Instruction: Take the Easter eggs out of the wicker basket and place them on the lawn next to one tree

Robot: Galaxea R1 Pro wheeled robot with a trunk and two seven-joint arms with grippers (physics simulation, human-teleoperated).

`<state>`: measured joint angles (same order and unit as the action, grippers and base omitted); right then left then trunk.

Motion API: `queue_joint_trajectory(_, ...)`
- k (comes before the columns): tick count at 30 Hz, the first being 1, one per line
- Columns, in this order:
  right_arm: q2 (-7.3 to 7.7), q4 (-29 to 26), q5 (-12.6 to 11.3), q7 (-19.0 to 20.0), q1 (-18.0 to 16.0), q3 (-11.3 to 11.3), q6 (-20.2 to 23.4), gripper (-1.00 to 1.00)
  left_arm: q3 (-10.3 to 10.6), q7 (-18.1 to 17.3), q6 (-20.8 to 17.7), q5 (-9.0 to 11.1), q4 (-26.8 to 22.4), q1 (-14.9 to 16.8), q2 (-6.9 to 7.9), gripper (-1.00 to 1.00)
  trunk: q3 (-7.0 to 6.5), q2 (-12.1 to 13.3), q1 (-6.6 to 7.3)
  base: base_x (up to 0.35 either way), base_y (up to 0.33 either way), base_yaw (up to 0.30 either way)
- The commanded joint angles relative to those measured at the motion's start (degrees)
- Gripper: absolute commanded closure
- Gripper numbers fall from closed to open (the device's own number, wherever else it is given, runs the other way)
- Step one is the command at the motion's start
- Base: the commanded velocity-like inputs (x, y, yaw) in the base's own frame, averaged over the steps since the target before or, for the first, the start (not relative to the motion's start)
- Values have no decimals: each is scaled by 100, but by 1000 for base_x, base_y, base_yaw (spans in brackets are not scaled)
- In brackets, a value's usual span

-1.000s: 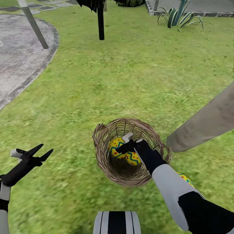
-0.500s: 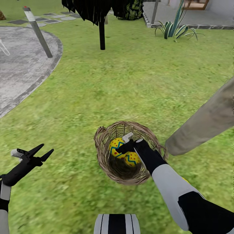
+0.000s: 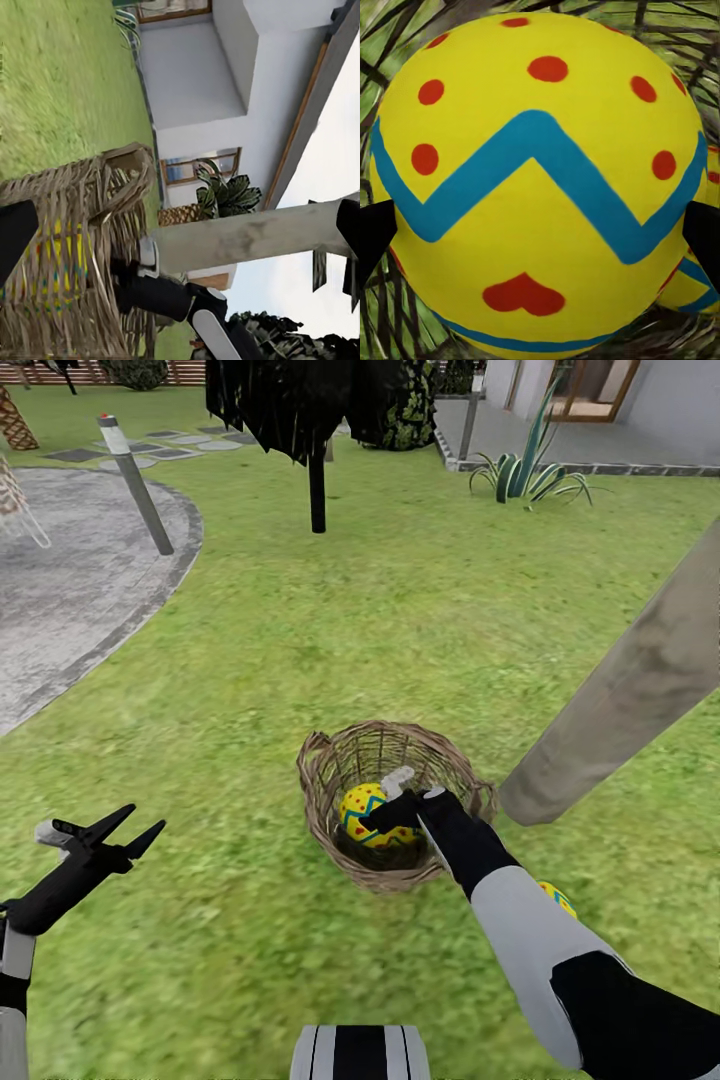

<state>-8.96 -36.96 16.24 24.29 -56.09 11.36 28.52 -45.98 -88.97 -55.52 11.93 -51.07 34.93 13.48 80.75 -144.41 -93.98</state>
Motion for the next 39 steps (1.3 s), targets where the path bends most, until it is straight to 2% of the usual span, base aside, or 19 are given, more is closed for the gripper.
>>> queue_joint_trajectory(1,-34,24,27,5,-35,31,-15,100,-6,-24,-61,-7,0,-5,2,-100,4,-2,1,0,0,0)
queue_joint_trajectory(4,-103,120,1,-71,-90,127,-109,100,-9,-24,-57,-6,0,-19,19,-100,4,-2,1,0,0,0)
queue_joint_trajectory(9,-82,113,-148,-56,-95,-37,-55,100,-2,-21,-63,-12,0,-21,-3,-100,-63,2,9,0,0,0)
queue_joint_trajectory(13,-70,101,-148,-51,-95,-131,-48,100,15,-14,-64,-39,-1,-19,9,-100,-151,8,19,0,0,0)
queue_joint_trajectory(15,-59,95,-149,-48,-95,-129,-48,100,31,121,-64,-45,-6,0,14,-100,-196,10,24,0,0,0)
queue_joint_trajectory(17,-32,101,-151,-47,-95,-125,-48,100,49,399,-64,-30,-8,30,14,-100,-240,13,30,0,0,0)
queue_joint_trajectory(23,136,100,-156,-30,-95,-133,-48,100,54,473,-72,-24,-8,40,15,-100,-373,21,45,-86,0,0)
queue_joint_trajectory(24,192,95,-160,-30,-95,-173,-48,100,54,471,-73,-24,-8,40,15,-100,-395,23,48,-9,0,0)
queue_joint_trajectory(27,266,35,-150,-18,-95,-676,88,100,54,469,-68,-24,-8,40,7,-100,-462,27,55,-2,0,0)
queue_joint_trajectory(29,327,-369,-154,40,-76,-846,180,100,54,469,-65,-24,-8,40,6,-100,-506,29,60,0,0,0)
queue_joint_trajectory(32,397,-1048,-151,625,-17,-967,753,100,54,474,-66,-24,-3,40,6,-100,-572,33,68,0,0,0)
queue_joint_trajectory(33,438,-1191,-154,1021,15,-974,862,100,54,474,-65,-21,-1,40,6,-100,-595,35,71,0,0,0)
queue_joint_trajectory(37,891,-1256,-182,3143,58,-977,934,100,54,477,-67,-22,0,40,0,-100,-683,40,81,-41,0,0)
queue_joint_trajectory(39,1056,-1254,-181,4140,62,-983,933,100,92,477,-67,-24,0,40,-3,-100,-727,43,86,-293,0,0)
